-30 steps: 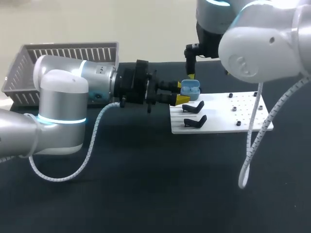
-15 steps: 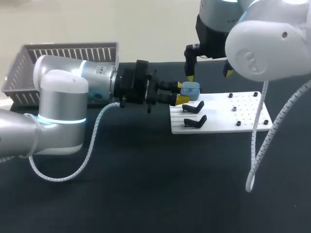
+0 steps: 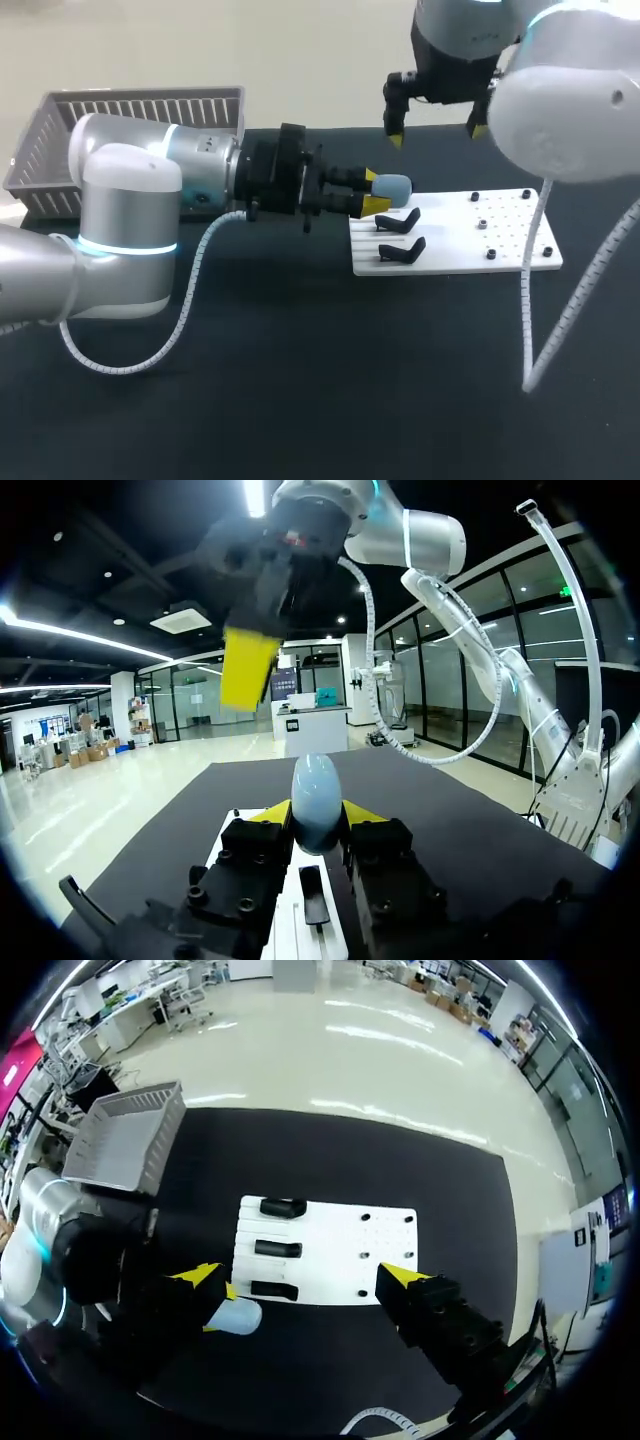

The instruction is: Pick up each earbud case from the left stands, insert the matching earbuds, close the lid, and place the case in the box.

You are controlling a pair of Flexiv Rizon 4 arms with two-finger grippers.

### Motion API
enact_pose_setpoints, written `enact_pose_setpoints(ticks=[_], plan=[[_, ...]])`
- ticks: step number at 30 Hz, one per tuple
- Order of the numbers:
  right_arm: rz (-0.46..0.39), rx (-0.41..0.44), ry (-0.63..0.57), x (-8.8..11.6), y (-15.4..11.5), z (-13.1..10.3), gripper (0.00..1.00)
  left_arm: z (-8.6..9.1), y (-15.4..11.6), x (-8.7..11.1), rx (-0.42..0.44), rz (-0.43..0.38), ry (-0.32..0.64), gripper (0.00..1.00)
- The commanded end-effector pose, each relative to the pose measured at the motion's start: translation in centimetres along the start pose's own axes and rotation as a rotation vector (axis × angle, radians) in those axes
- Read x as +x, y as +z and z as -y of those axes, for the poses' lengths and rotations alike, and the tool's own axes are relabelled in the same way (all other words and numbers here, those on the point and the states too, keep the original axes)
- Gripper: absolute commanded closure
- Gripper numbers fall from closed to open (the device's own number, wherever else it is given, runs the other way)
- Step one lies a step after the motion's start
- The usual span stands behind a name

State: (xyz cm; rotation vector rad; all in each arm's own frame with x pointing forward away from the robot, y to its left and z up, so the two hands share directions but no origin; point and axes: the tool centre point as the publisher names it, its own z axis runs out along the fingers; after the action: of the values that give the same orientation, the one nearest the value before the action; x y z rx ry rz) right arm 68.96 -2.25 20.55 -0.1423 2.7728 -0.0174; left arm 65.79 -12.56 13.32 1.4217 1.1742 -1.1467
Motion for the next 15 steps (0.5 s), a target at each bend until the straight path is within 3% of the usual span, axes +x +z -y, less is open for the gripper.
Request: enact_pose_setpoints(ticks=[1, 8, 15], plan=[[0.15, -0.063, -0.039, 2.9, -3.3, 1.7, 0.0, 0.1, 0.0, 0.1, -0.006, 0.002, 0.003, 1.0], [0.182, -0.194, -0.119, 5.1, -5.8, 2.5, 0.0, 0.1, 0.0, 0.1, -0.006, 0.002, 0.003, 1.0], [0.189, -0.213, -0.122, 5.4, -6.1, 2.7, 0.0, 0.3, -3.8, -1.8, -0.141, -0.034, -0.026, 1.0]])
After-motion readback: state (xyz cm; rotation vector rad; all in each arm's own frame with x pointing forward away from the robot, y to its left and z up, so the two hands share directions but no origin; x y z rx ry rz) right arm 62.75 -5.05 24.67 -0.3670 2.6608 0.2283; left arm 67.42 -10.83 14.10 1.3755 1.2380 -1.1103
